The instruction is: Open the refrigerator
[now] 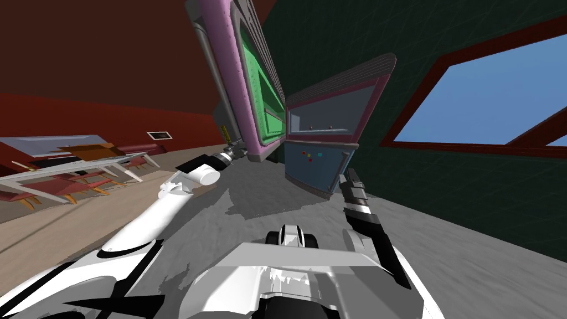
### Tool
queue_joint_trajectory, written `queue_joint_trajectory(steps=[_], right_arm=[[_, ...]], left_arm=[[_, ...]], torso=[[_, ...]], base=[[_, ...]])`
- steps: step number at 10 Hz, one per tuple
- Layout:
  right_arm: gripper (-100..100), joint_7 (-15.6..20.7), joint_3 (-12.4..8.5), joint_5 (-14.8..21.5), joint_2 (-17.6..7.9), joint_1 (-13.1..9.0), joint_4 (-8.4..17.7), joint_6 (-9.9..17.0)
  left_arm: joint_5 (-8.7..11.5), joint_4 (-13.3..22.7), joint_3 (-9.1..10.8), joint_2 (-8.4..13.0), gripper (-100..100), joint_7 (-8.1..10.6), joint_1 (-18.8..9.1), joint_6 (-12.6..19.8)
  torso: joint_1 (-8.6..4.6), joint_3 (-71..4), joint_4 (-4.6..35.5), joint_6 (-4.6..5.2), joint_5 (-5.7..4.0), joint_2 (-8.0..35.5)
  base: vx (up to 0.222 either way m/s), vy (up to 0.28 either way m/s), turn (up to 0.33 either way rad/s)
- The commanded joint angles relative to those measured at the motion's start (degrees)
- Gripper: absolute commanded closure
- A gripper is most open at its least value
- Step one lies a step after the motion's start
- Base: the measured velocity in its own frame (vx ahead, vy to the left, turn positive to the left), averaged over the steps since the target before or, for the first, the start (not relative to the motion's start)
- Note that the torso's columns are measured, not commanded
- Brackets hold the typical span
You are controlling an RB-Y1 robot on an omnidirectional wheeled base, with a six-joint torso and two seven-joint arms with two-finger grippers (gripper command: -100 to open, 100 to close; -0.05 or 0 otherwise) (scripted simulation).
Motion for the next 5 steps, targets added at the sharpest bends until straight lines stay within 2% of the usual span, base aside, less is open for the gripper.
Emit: queue_joint_trajectory(steps=[1, 2, 5], right_arm=[[0, 0.00, -0.01, 0.00, -0.01, 0.00, 0.00, 0.00], [0, 0.00, 0.00, 0.00, -0.01, -0.01, 0.00, 0.00], [0, 0.00, -0.01, 0.00, -0.01, -0.01, 0.01, 0.01]], left_arm=[[1.01, -0.49, 0.94, 1.04, -100, 0.77, -0.19, 1.05], [1.12, -0.58, 1.06, 1.14, 0, 0.96, -0.23, 1.32], [1.11, -0.57, 1.04, 1.12, 0, 0.94, -0.23, 1.29]], torso=[[0.31, 0.08, 0.12, 0.09, 0.04, 0.16], [0.57, 0.15, 0.09, 0.05, 0.17, 0.24], [0.67, 0.04, 0.02, -0.05, 0.23, 0.07]], base=[[0.029, -0.025, 0.033], [0.008, -0.008, -0.008], [0.000, 0.000, 0.000]])
